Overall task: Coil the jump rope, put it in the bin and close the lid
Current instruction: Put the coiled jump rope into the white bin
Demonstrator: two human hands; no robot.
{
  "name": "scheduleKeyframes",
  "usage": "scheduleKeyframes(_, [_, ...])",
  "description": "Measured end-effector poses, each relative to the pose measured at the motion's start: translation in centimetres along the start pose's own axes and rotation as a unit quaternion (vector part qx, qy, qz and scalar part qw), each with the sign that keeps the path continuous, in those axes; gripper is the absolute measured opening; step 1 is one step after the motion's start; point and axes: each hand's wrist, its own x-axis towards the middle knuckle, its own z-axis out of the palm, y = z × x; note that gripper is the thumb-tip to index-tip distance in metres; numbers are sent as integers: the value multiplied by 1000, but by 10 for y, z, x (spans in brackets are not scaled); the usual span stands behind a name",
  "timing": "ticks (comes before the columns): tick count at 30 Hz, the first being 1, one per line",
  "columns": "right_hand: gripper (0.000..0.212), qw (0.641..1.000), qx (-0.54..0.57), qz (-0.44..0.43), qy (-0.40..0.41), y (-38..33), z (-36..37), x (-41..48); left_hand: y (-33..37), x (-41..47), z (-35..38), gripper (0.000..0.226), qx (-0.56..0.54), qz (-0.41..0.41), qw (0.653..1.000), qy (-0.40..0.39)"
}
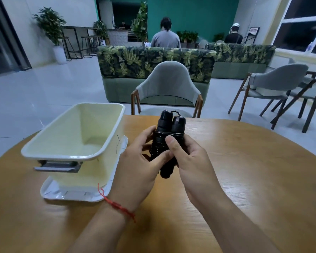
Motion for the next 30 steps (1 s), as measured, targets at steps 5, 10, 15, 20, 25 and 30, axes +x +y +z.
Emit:
scheduleKeyframes(5, [21, 998, -44, -53, 14, -33, 31, -7, 30, -5, -17, 50, 62, 55, 991, 106])
scheduleKeyframes(10, [30, 998, -35, -27, -54, -66, 65, 19, 42, 5, -84, 58, 105, 60, 991, 59])
scheduleKeyframes(15, [44, 967, -209, -40, -137, -79, 127, 84, 1, 24, -176, 43, 200, -41, 967, 154])
scheduleKeyframes(20, [52, 810, -522, -21, -266, -57, 197, 147, -36, 37, -224, 63, 219, -240, 942, 83])
scheduleKeyframes(25, [51, 628, -675, -6, -388, -27, 224, 166, -57, 41, -229, 57, 140, -292, 945, 42])
scheduleKeyframes(30, [55, 643, -608, 123, -449, 13, 230, 181, -69, 42, -224, 44, 150, -283, 947, 32])
